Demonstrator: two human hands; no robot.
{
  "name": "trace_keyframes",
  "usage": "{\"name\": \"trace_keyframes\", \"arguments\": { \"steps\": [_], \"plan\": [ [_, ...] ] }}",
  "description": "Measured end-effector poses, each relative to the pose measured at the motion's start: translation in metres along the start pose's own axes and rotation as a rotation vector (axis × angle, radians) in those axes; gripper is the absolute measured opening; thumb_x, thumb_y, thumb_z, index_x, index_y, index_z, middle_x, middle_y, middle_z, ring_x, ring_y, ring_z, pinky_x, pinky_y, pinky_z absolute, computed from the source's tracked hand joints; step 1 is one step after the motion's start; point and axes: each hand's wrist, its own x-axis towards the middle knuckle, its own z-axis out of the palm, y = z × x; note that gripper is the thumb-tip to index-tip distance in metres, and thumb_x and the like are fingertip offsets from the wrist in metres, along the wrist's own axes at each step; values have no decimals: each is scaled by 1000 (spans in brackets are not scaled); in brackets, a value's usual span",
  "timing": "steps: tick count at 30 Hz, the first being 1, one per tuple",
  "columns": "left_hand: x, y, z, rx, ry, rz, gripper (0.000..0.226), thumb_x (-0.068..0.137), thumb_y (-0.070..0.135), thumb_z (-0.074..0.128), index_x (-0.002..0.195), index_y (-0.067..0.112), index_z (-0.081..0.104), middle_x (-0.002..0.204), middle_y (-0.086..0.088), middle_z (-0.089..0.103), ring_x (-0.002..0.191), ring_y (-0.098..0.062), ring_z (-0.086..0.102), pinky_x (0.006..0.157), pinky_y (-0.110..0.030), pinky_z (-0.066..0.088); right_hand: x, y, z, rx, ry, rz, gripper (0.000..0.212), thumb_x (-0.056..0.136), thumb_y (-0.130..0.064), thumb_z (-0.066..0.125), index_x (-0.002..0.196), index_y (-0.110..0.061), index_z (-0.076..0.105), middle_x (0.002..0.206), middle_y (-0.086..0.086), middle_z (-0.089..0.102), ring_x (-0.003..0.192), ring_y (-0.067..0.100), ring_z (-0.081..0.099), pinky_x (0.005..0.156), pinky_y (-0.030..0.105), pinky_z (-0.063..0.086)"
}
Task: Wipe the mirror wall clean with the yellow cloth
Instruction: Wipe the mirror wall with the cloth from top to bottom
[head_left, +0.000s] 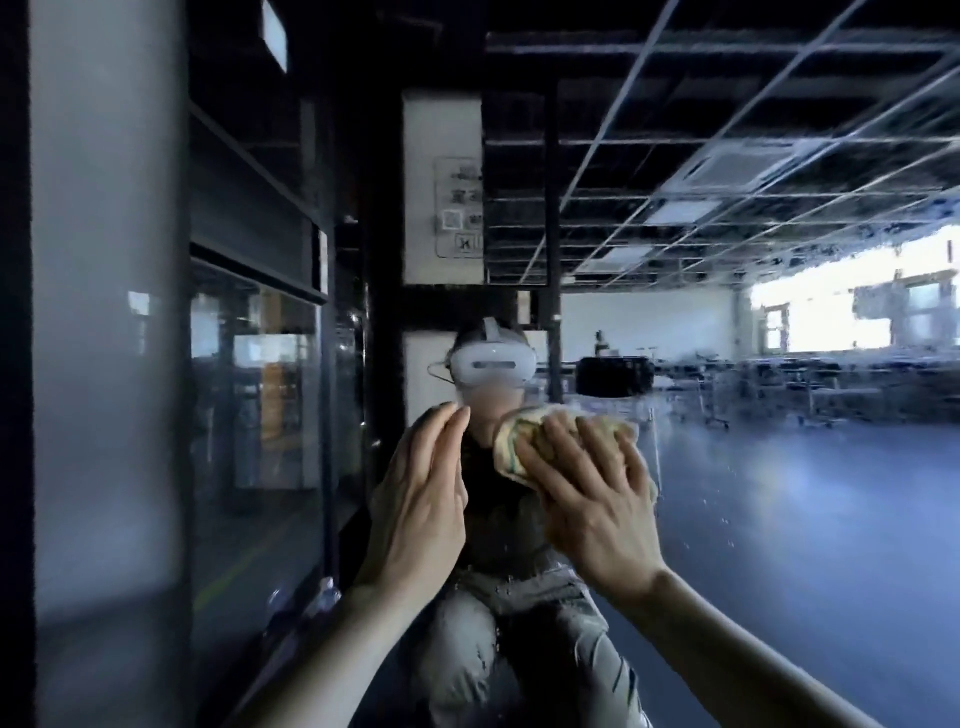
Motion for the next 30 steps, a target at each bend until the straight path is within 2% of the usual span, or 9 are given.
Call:
{"name": "trace_keyframes", "arguments": {
  "steps": [4, 6, 9, 12, 16, 19, 23, 28, 30],
  "plan": [
    [-9, 1, -1, 68, -88, 47, 66, 81, -6, 51, 142, 13, 35, 148, 5, 25, 135, -20, 33, 101, -47, 41, -11, 10, 1, -68, -101, -191, 61, 76, -37, 54, 136, -38, 41, 144, -7, 43, 130, 23, 37, 104, 49, 28],
    [-4, 5, 5, 117, -117, 91, 62, 83, -3, 45, 141, 14, 35, 148, 3, 27, 136, -20, 32, 104, -47, 38, 0, 31, 0, -77, -102, -200, 63, 77, -36, 56, 138, -38, 40, 144, -7, 44, 132, 23, 36, 108, 47, 25],
    [10, 6, 17, 112, -156, 163, 71, 85, -5, 48, 145, 25, 25, 152, 6, 23, 140, -18, 26, 107, -49, 33, 14, 68, -11, -40, -44, 96, 68, 79, -40, 66, 140, -38, 38, 147, -2, 40, 135, 27, 33, 111, 46, 21],
    [22, 12, 24, 152, -244, 274, 89, 79, -10, 59, 148, 28, 17, 157, 8, 14, 143, -13, 16, 108, -52, 30, 9, 111, -24, 34, 13, 389, 56, 83, -43, 46, 138, -37, 34, 149, 8, 37, 136, 29, 26, 111, 52, 22],
    [32, 38, 36, 140, -213, 286, 67, 81, 0, 33, 145, 18, 25, 155, 1, 23, 143, -9, 15, 112, -41, 26, -9, 88, -22, 88, 97, 668, 56, 82, -46, 39, 135, -29, 44, 147, 16, 37, 135, 33, 25, 111, 54, 18],
    [42, 69, 57, 142, -170, 274, 61, 82, 11, 24, 142, 10, 37, 150, -3, 33, 140, -13, 22, 112, -33, 22, -36, 46, -13, 40, 0, 553, 61, 82, -43, 44, 140, -31, 36, 151, 9, 29, 138, 31, 22, 109, 55, 20],
    [50, 97, 88, 142, -132, 287, 60, 83, 8, 27, 143, 9, 33, 151, -2, 31, 139, -14, 28, 110, -36, 32, -44, 69, -16, 25, -50, 356, 65, 80, -40, 53, 142, -37, 32, 151, -3, 28, 140, 24, 24, 108, 48, 23],
    [47, 95, 89, 279, -166, 334, 61, 84, 15, 32, 144, 6, 32, 152, -5, 29, 141, -14, 22, 109, -35, 30, 22, 125, -36, 152, 55, 691, 63, 80, -47, 35, 140, -31, 43, 150, 4, 36, 139, 29, 26, 112, 51, 19],
    [47, 100, 86, 318, -157, 328, 57, 86, 21, 30, 141, 6, 39, 149, -6, 34, 139, -16, 28, 109, -34, 28, 34, 140, -38, 141, 66, 692, 67, 77, -47, 35, 141, -32, 41, 151, 5, 34, 139, 29, 24, 113, 49, 16]
  ]
}}
